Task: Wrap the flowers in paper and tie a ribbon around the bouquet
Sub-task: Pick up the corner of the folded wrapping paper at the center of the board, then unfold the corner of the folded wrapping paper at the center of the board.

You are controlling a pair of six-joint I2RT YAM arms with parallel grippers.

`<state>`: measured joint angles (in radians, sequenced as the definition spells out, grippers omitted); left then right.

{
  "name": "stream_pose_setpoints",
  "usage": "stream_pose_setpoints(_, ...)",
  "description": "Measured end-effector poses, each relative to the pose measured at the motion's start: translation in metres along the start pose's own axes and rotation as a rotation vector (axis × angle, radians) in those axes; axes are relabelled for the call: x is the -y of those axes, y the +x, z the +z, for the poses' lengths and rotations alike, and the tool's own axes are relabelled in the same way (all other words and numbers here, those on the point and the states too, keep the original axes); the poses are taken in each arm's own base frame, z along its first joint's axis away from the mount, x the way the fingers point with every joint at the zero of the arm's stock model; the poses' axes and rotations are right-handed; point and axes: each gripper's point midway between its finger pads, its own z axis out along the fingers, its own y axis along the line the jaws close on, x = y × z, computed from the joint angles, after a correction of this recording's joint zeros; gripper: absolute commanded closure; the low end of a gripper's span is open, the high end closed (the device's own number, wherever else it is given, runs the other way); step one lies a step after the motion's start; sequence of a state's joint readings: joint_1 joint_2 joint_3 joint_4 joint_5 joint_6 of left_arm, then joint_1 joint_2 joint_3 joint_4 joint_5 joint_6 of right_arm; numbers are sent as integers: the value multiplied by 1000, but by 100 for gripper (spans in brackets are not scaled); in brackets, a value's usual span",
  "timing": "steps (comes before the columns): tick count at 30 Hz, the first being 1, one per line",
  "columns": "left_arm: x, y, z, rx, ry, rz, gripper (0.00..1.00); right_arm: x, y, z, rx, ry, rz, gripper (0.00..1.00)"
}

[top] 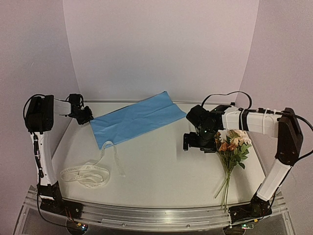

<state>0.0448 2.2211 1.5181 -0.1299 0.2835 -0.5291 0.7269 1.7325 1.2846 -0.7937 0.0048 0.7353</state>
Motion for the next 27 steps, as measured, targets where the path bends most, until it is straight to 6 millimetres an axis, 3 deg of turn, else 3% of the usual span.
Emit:
stream_pose_setpoints(6, 11, 6, -8, -11, 33, -24, 100, 1, -1, 0, 0, 1, 3, 2)
stream_pose_setpoints(9, 37, 7, -31, 2, 72, -20, 100, 3, -2, 1, -1, 2, 7, 2)
stream_pose_setpoints(11, 70, 1, -54, 35, 127, 7, 100, 5, -5, 1, 0, 4, 13, 2)
stream_pose_setpoints(13, 122, -1, -89, 79, 213, 69, 100, 10, -8, 1, 0, 8, 25, 2)
stream_pose_setpoints(17, 231, 24, -168, 139, 416, 226, 100, 24, -19, -6, 17, 7, 67, 2)
stream_pose_setpoints(19, 293, 74, -207, 107, 545, 336, 100, 31, -22, -18, 39, -5, 87, 2)
stream_pose_setpoints(21, 339, 138, -239, 44, 663, 436, 100, 39, -25, -34, 72, -25, 107, 2)
stream_pose_setpoints(22, 350, 169, -245, 6, 690, 472, 100, 43, -24, -42, 88, -33, 115, 2)
stream_pose_setpoints(24, 363, 250, -251, -115, 730, 555, 100, 53, -18, -59, 116, -50, 130, 2)
stream_pose_setpoints(25, 363, 300, -250, -197, 738, 604, 100, 56, -15, -66, 127, -59, 135, 2)
stream_pose_setpoints(27, 343, 381, -237, -345, 718, 674, 100, 64, -4, -72, 140, -73, 151, 2)
